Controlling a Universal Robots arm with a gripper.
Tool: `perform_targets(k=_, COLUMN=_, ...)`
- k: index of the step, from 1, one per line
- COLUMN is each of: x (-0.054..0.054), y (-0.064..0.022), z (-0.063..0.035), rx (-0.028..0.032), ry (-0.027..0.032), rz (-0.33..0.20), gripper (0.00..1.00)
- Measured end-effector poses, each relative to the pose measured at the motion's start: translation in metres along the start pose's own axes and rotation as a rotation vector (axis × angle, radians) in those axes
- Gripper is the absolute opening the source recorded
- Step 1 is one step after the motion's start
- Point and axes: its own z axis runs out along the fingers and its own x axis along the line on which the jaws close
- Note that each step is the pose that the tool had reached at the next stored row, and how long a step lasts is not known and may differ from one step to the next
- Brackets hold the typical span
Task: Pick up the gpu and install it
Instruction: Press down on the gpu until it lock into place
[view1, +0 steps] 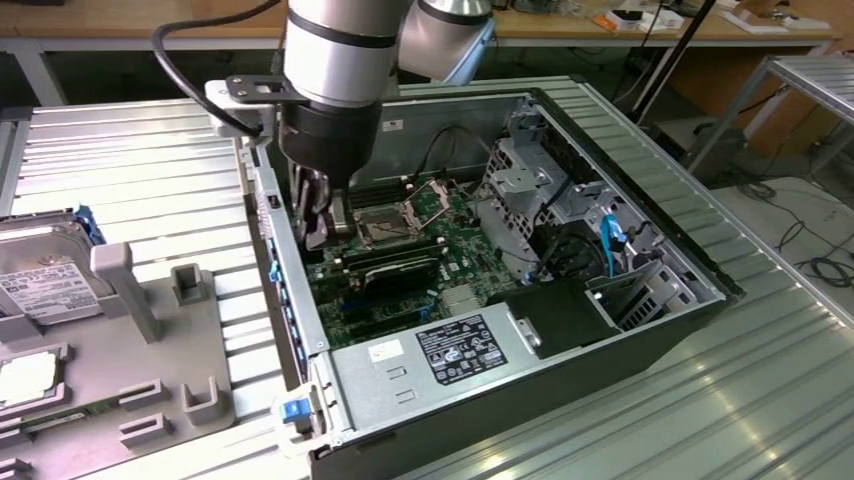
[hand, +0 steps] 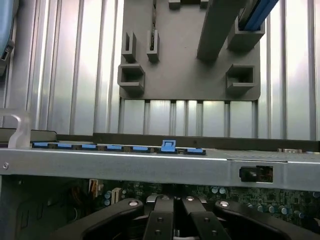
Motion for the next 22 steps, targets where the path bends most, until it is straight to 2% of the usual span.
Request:
perform_targets(k=2, x=0.002, y=-0.0002, z=0.0015, rx=0.0004, ry=-0.0034, rz=-0.001, gripper=0.11)
perform_targets(k=3, x=0.002, y=-0.0002, z=0.0015, rx=0.0005, ry=-0.0088, rz=-0.001, gripper=0.11)
perform_targets(k=4, x=0.002, y=-0.0002, z=0.0017, rx=0.0012, ry=-0.0199, rz=-0.003, gripper=0.11)
perform_targets(k=5, x=0.002, y=-0.0002, z=0.0018, rx=0.0017, ry=-0.0365, rz=-0.005, gripper=0.11)
perform_targets(k=6, x=0.002, y=-0.0002, z=0.0018, rx=0.0021, ry=-0.0498, rz=-0.005, gripper=0.11)
perform_targets(k=8, x=0.001, y=-0.0005, z=0.0025, rx=0.0038, ry=-0.0697, rz=-0.004, gripper=0.11)
perform_targets(k=10, x=0.002, y=-0.0003, z=0.0023, rx=0.004, ry=-0.1008, rz=-0.004, gripper=0.11)
perform_targets(k=11, x=0.002, y=-0.0002, z=0.0018, rx=0.0038, ry=-0.119, rz=-0.005, gripper=0.11)
perform_targets(k=12, x=0.002, y=-0.0003, z=0.002, rx=0.0039, ry=-0.1266, rz=-0.005, gripper=0.11)
perform_targets(k=18, x=0.002, y=-0.0022, z=0.0022, rx=0.0037, ry=-0.127, rz=-0.005, gripper=0.11)
perform_targets(k=20, x=0.002, y=-0.0079, z=0.0025, rx=0.0037, ry=-0.1268, rz=-0.005, gripper=0.11)
perform_targets(k=22, x=0.002, y=-0.0107, z=0.0044, rx=0.0037, ry=-0.1241, rz=-0.005, gripper=0.11)
